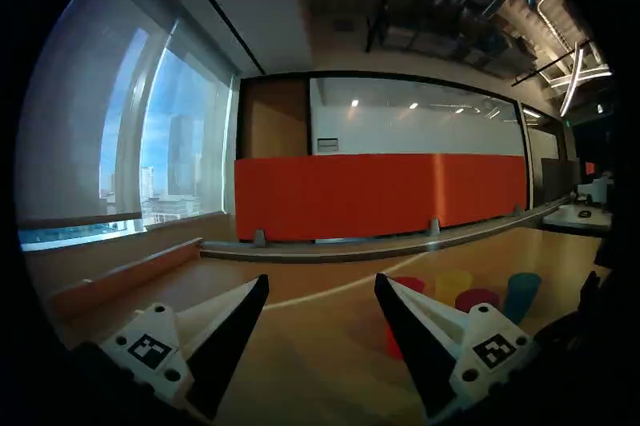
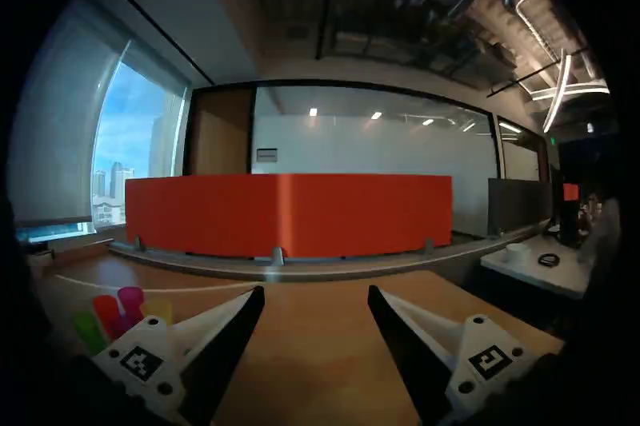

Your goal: Pour water

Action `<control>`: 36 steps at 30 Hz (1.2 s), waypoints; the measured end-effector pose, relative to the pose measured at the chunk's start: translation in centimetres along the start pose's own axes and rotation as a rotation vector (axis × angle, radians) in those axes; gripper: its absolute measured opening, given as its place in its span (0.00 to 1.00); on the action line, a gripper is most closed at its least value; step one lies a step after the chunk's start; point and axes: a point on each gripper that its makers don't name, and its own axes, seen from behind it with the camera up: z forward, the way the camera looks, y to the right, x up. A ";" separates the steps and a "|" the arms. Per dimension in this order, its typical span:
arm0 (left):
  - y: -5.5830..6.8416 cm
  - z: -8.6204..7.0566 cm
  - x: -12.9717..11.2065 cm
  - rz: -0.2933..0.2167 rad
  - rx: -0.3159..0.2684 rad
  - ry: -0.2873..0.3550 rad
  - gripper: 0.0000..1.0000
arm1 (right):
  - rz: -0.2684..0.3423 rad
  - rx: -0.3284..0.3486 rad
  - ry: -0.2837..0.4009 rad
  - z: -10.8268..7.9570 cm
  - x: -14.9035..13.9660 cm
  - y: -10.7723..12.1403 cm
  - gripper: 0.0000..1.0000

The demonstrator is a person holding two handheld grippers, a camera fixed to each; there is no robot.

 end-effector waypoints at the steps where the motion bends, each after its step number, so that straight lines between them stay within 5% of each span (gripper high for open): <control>1: 0.0 0.0 -0.1 -0.001 0.001 0.003 0.98 | 0.000 0.000 -0.001 0.0 0.0 -0.1 1.00; 36: 0.5 0.3 -4.0 -0.027 0.000 -0.019 0.98 | -0.006 -0.004 -0.011 -1.0 0.1 0.5 1.00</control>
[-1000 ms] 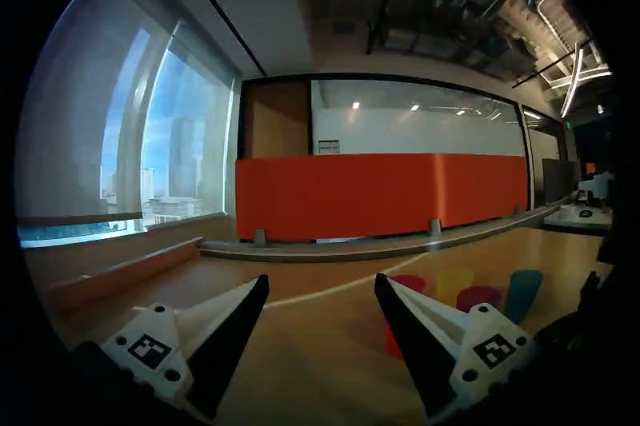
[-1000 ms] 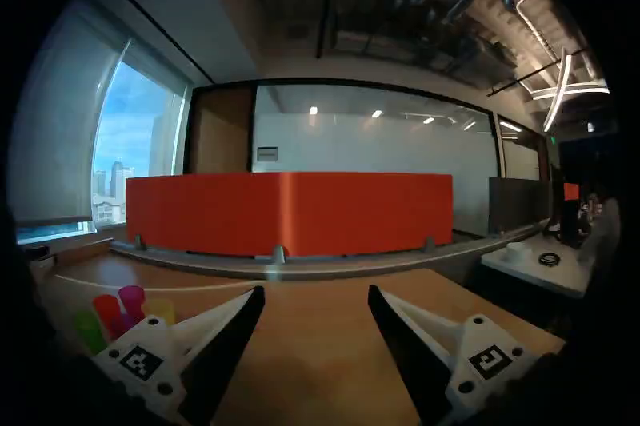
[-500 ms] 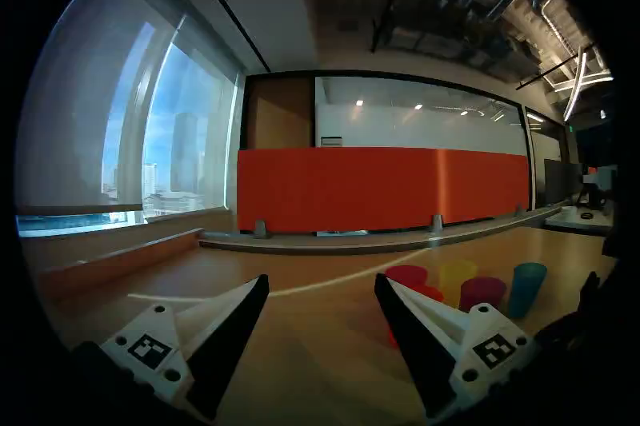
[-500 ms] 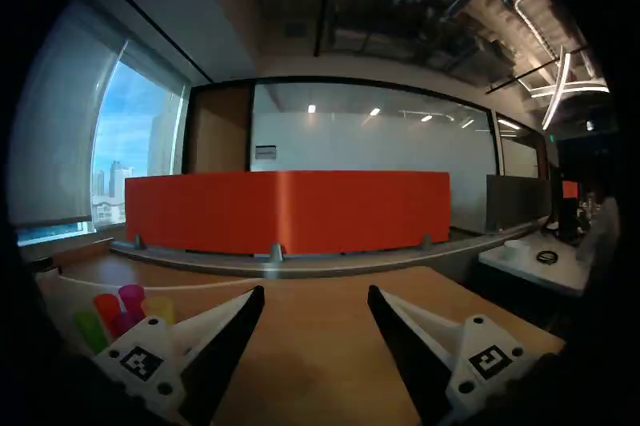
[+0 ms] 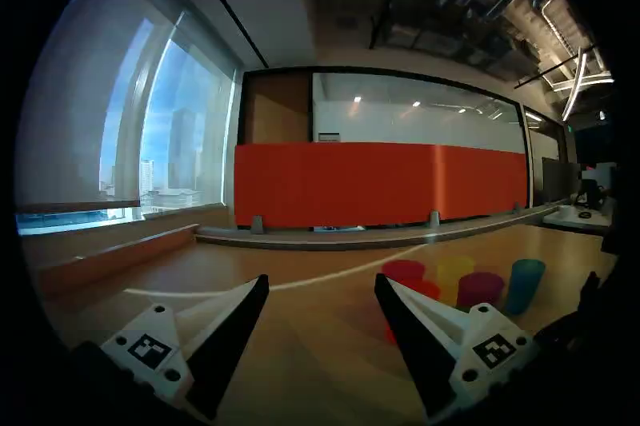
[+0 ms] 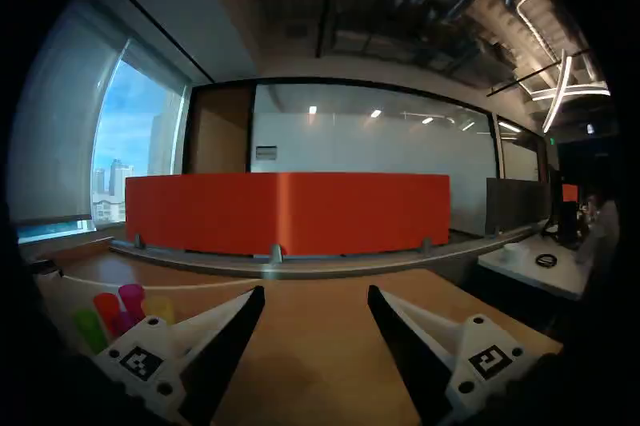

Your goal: Pour water

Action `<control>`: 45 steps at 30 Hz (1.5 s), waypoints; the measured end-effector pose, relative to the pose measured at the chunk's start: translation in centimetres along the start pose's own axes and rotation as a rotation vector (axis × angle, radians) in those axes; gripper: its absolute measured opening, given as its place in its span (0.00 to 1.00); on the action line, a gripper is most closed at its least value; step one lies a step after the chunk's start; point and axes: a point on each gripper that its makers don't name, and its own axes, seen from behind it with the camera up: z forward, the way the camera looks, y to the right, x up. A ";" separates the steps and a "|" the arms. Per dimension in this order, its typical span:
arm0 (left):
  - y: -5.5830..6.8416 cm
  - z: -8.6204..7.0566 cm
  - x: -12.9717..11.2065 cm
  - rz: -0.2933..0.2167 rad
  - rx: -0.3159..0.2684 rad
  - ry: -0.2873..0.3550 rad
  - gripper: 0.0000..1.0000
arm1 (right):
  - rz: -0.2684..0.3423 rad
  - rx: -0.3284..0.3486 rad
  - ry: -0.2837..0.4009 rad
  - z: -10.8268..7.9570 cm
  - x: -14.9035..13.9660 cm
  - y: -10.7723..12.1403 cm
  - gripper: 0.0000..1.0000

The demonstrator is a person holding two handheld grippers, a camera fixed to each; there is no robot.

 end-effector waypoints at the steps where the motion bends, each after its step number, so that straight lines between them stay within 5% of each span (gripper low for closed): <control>1: 0.0 0.0 -0.1 0.000 -0.001 -0.004 0.98 | 0.000 0.000 0.000 0.0 0.0 0.0 1.00; 26: 0.3 0.5 -1.0 0.001 -0.012 -0.034 0.98 | -0.001 0.035 0.021 -1.3 0.6 0.0 1.00; 35: 0.2 0.4 -0.9 0.002 -0.012 -0.034 0.98 | -0.050 0.034 0.029 -0.7 -0.3 -0.7 1.00; 45: 0.2 0.4 -0.9 0.002 -0.012 -0.034 0.98 | -0.019 0.032 0.049 0.3 -2.4 -1.4 1.00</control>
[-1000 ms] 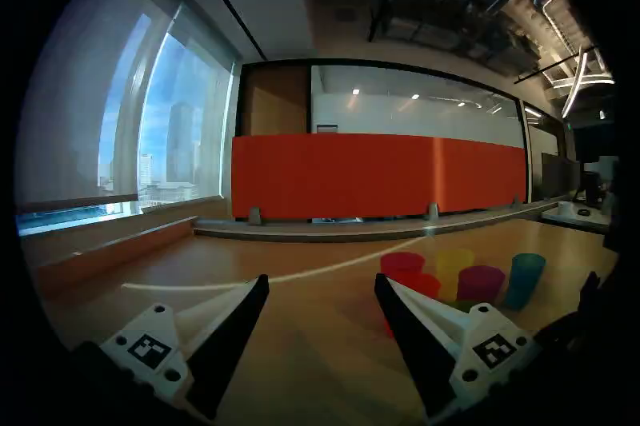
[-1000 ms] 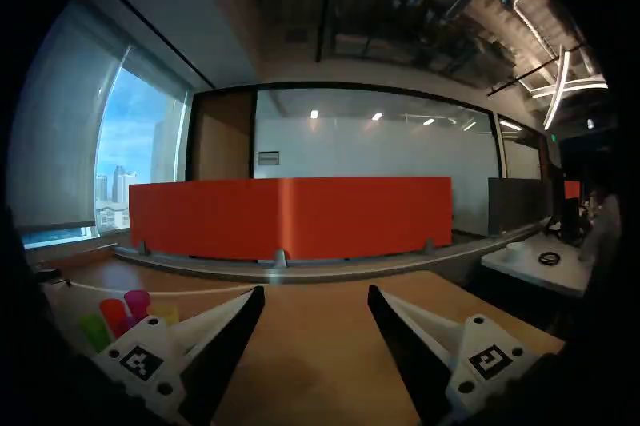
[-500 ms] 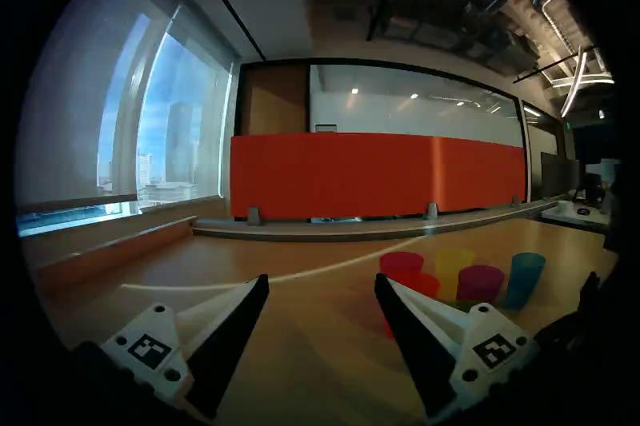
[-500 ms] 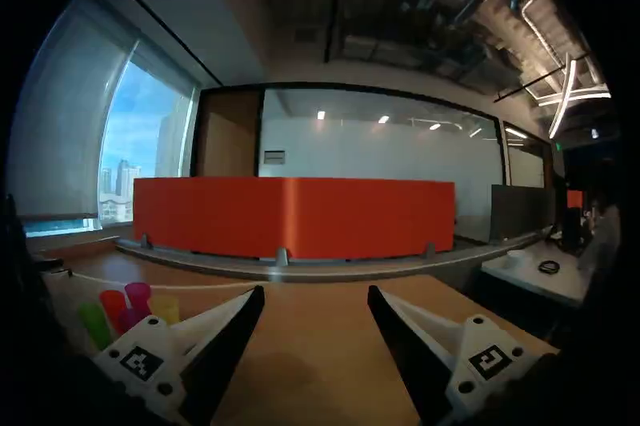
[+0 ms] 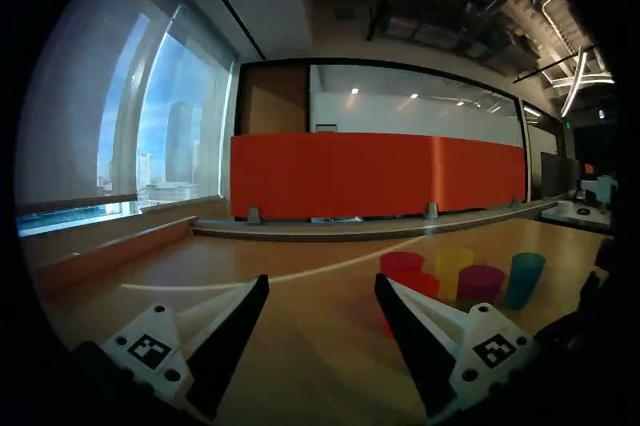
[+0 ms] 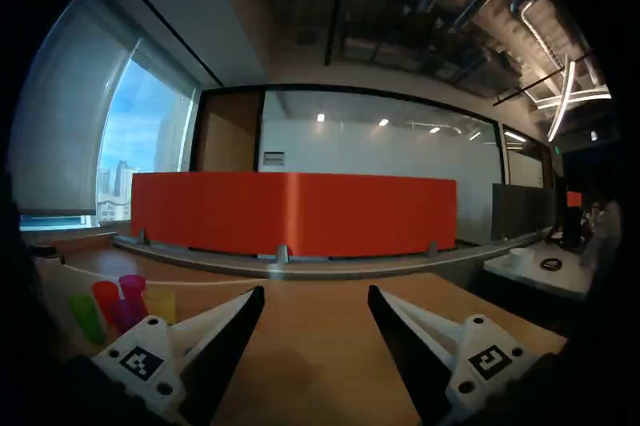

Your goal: Pour water

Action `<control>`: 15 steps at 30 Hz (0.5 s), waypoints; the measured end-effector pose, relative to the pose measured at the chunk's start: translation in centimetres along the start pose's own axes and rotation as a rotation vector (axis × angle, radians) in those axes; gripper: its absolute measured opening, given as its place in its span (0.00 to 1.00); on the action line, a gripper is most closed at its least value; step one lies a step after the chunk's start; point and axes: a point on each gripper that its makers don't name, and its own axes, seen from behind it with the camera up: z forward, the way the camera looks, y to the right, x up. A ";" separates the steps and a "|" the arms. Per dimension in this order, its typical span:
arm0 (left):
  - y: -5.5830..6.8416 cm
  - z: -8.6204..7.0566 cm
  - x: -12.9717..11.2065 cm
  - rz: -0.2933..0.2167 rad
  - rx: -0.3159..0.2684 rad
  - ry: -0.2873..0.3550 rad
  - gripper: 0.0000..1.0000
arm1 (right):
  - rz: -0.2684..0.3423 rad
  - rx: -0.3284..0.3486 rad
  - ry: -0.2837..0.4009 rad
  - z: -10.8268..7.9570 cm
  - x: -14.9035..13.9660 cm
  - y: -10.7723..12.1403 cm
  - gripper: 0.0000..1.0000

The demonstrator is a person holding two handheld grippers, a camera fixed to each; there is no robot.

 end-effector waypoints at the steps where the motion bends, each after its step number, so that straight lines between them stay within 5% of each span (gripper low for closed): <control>1: 0.0 0.0 0.0 0.000 0.000 0.000 0.98 | 0.002 0.003 0.003 0.1 -0.1 -0.1 1.00; 15: 0.0 0.0 0.0 0.000 0.000 0.000 0.98 | 0.006 0.014 0.000 0.1 -3.7 -0.9 1.00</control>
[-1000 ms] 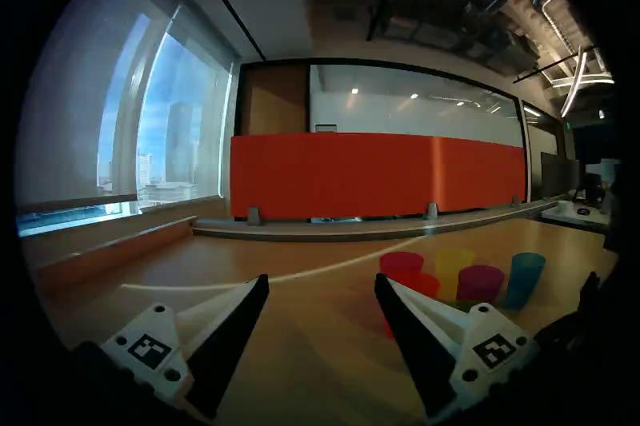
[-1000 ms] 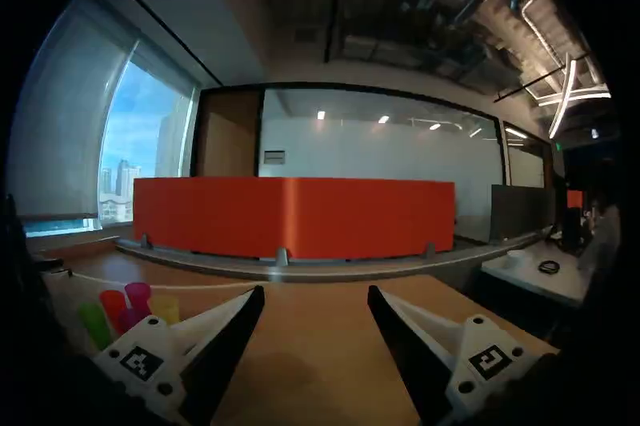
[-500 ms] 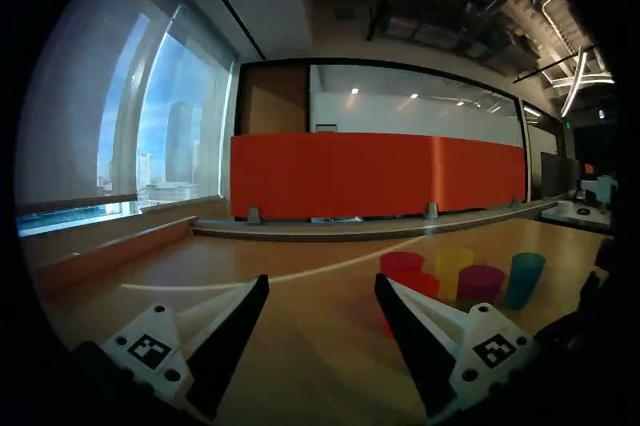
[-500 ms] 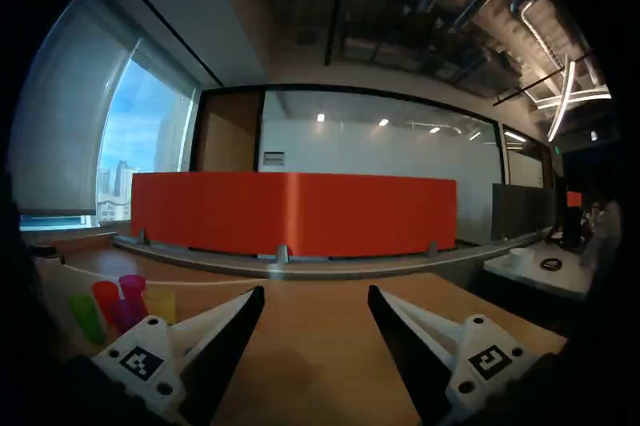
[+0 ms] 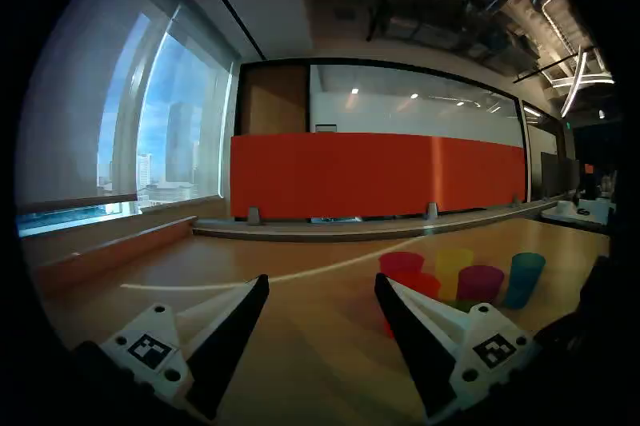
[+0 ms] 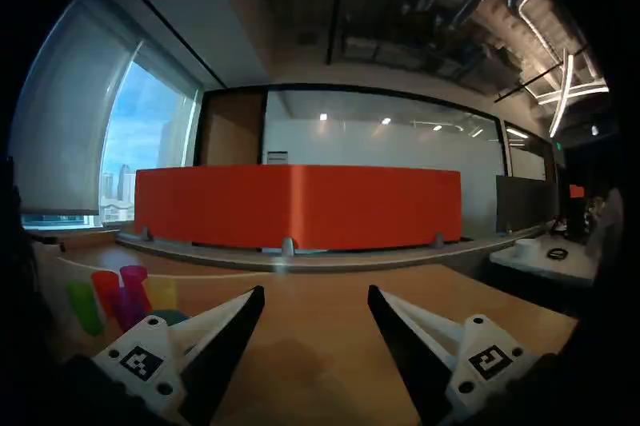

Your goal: Pour water

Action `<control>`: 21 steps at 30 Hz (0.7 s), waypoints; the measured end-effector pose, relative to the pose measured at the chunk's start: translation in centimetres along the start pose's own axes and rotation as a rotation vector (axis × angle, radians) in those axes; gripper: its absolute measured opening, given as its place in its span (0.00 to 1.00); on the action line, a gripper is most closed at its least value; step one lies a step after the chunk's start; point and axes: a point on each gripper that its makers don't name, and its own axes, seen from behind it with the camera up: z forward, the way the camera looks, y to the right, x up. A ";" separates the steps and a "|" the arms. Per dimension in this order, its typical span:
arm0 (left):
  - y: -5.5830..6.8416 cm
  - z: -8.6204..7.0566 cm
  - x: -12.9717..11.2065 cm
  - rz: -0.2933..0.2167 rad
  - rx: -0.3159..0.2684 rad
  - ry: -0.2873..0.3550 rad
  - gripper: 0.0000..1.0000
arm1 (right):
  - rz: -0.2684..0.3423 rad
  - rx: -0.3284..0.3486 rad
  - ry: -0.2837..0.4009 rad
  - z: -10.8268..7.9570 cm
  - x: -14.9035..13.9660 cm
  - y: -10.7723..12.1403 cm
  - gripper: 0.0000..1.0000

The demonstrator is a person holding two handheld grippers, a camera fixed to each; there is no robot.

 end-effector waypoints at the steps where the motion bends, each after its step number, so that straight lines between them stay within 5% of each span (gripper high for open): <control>1: 0.0 0.0 0.0 0.000 0.000 0.000 0.98 | -0.001 0.001 -0.001 0.0 -0.2 -0.1 1.00; 21: 0.0 0.0 0.0 0.000 0.000 0.000 0.98 | 0.010 -0.007 -0.038 0.6 -2.4 0.5 1.00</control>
